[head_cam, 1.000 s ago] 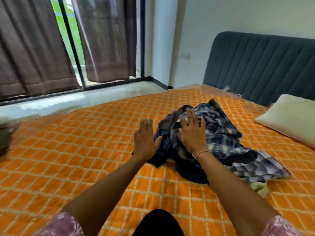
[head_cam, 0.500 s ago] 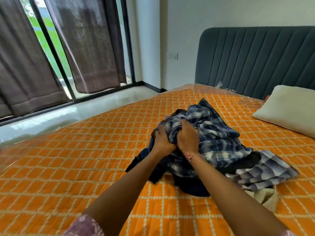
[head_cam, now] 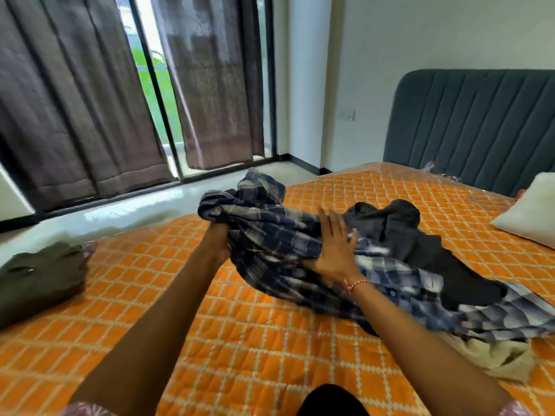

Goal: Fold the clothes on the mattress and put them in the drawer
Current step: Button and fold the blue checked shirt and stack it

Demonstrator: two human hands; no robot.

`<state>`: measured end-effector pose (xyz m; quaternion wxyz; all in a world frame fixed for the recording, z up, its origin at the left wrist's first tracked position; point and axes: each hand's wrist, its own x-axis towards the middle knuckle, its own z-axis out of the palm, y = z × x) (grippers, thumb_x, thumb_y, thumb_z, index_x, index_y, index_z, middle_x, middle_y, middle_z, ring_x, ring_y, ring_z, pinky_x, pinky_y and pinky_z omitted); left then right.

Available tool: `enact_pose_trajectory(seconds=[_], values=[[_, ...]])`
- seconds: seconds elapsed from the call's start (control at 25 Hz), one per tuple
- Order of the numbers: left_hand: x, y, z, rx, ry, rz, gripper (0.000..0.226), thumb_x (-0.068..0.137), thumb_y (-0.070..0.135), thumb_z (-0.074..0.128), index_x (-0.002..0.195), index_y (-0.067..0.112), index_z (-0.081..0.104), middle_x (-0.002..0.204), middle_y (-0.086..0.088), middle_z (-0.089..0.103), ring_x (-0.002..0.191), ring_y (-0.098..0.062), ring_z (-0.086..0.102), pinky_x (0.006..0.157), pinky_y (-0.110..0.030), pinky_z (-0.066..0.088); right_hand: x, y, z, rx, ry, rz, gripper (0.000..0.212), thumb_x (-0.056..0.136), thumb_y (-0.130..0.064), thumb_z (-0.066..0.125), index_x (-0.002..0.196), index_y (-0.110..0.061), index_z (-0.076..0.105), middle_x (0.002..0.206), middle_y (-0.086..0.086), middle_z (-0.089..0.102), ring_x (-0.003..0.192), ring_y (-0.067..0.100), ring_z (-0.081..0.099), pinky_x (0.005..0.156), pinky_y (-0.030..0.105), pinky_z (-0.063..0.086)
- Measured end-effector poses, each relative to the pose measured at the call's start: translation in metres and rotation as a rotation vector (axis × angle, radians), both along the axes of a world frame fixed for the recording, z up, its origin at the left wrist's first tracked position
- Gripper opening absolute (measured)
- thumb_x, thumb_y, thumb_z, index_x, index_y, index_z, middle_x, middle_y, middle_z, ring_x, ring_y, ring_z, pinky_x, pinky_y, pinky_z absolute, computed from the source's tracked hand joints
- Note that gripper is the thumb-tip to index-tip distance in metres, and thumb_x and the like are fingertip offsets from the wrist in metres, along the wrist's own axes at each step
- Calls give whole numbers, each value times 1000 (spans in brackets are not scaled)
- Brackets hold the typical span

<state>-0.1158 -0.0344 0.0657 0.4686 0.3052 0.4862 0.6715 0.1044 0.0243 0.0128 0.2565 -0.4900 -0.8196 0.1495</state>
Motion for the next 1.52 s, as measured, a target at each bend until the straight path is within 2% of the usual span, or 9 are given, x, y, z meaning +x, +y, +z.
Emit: enact_pose_trajectory(seconds=[0.16, 0.28, 0.4, 0.56, 0.64, 0.76, 0.96, 1.24, 1.52], values=[[-61, -71, 31, -20, 10, 55, 41, 103, 26, 29, 80, 14, 61, 63, 1, 70, 56, -10, 67, 48, -18, 51, -68, -24, 19, -801, 607, 474, 51, 83, -20, 71, 129, -22, 48, 136, 12, 52, 120, 30, 51, 101, 43, 44], [-99, -120, 47, -33, -55, 122, 64, 101, 21, 30, 52, 13, 70, 57, -3, 68, 62, -17, 66, 45, -17, 50, -124, -56, 37, -1365, 874, 746, 58, 70, -38, 79, 123, -22, 62, 112, 8, 64, 95, 27, 63, 81, 41, 53], [-130, -166, 56, -73, -29, 171, 52, 100, 24, 37, 61, 13, 70, 61, -5, 69, 73, -21, 61, 59, -26, 52, -180, -88, 59, -1227, 735, 731, 33, 85, -6, 64, 118, -11, 58, 106, 10, 66, 91, 22, 66, 74, 35, 53], [-175, -216, 53, -228, 150, 227, 22, 86, 26, 60, 79, 6, 66, 72, -11, 71, 79, -28, 67, 75, -36, 56, -224, -123, 120, -894, 679, 477, 22, 88, 7, 53, 81, -12, 59, 54, 0, 60, 36, 2, 48, 36, 14, 39], [-199, -236, 59, -479, 635, 36, 38, 74, 19, 71, 105, -1, 63, 101, -20, 66, 99, -35, 60, 88, -41, 52, -232, -131, 151, -727, 732, 430, 24, 88, 5, 56, 74, -14, 59, 41, -7, 56, 30, 0, 42, 32, 11, 33], [-214, -256, 88, -723, 1258, -109, 50, 82, 2, 68, 128, 4, 48, 121, -16, 55, 99, -20, 53, 69, -20, 47, -239, -141, 189, -577, 792, 404, 24, 85, 3, 63, 68, -14, 60, 38, -9, 54, 30, 1, 43, 34, 12, 35], [-157, -254, 134, -123, 859, 106, 40, 86, 11, 68, 121, 12, 49, 86, -5, 62, 62, -2, 63, 59, -26, 55, -270, -173, 219, -544, 800, 483, 20, 82, 8, 64, 71, -7, 63, 49, -2, 61, 42, 6, 57, 42, 15, 47], [-130, -232, 168, -35, 940, 460, 19, 83, 13, 66, 102, 10, 62, 92, -13, 67, 89, -30, 65, 82, -47, 54, -271, -205, 247, -404, 703, 705, 27, 88, 0, 61, 115, 1, 61, 89, 7, 61, 75, 11, 60, 55, 14, 51], [-157, -259, 175, -14, 429, 503, 28, 90, -6, 38, 80, 11, 57, 69, -3, 52, 61, -14, 50, 52, -25, 50, -278, -214, 176, -543, 502, 749, 22, 91, -14, 60, 108, 0, 60, 92, 5, 62, 77, 9, 58, 64, 15, 49]])
